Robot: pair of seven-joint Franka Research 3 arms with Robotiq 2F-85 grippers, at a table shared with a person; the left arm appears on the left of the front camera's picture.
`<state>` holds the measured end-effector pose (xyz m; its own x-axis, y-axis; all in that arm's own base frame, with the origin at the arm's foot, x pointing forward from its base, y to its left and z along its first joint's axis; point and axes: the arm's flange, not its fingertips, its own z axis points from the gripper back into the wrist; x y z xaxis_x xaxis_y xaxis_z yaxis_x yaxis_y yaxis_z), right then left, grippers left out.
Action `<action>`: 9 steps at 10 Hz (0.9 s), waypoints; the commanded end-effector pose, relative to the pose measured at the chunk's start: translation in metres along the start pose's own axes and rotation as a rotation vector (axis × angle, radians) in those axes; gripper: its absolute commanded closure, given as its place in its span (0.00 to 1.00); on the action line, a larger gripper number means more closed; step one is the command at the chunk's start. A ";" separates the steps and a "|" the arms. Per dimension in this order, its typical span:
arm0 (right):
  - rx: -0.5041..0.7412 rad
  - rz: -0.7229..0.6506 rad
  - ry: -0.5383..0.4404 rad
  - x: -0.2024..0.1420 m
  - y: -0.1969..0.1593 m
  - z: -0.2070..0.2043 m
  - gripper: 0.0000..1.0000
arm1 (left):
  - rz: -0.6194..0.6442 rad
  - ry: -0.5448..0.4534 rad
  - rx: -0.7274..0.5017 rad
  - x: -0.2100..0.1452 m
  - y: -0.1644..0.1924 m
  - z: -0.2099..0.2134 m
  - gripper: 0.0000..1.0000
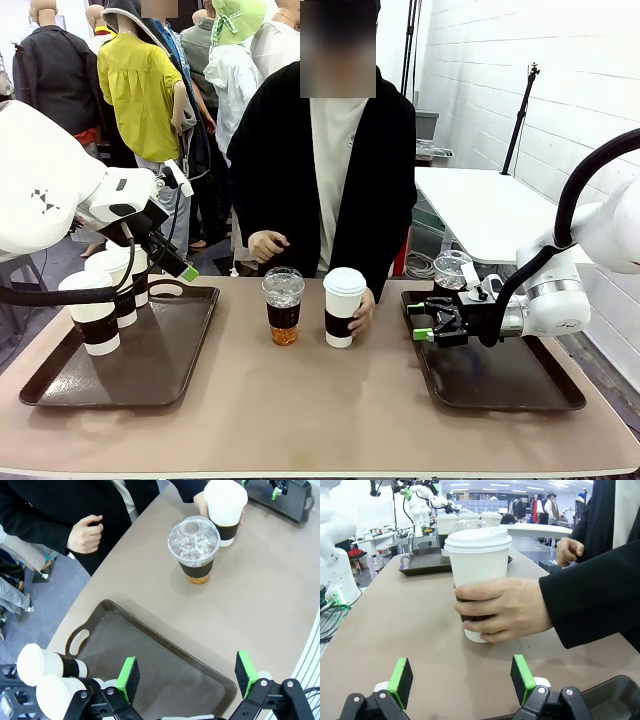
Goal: Distribute the coffee onto the tray.
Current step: Pick up another iced Americano from the middle of the table and place it on the right Handle tray.
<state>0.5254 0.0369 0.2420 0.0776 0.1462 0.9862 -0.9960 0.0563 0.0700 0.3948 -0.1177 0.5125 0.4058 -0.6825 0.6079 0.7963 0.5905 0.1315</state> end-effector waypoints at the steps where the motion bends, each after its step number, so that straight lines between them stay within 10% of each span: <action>1: 0.003 0.001 -0.002 0.000 0.000 -0.001 0.00 | 0.008 -0.007 -0.015 -0.002 0.001 -0.001 0.00; 9: 0.003 0.001 -0.002 0.000 0.000 -0.001 0.00 | 0.008 -0.007 -0.015 -0.002 0.001 -0.001 0.00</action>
<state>0.5254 0.0369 0.2420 0.0776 0.1462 0.9862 -0.9960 0.0563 0.0700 0.3948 -0.1177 0.5125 0.4058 -0.6825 0.6079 0.7963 0.5905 0.1315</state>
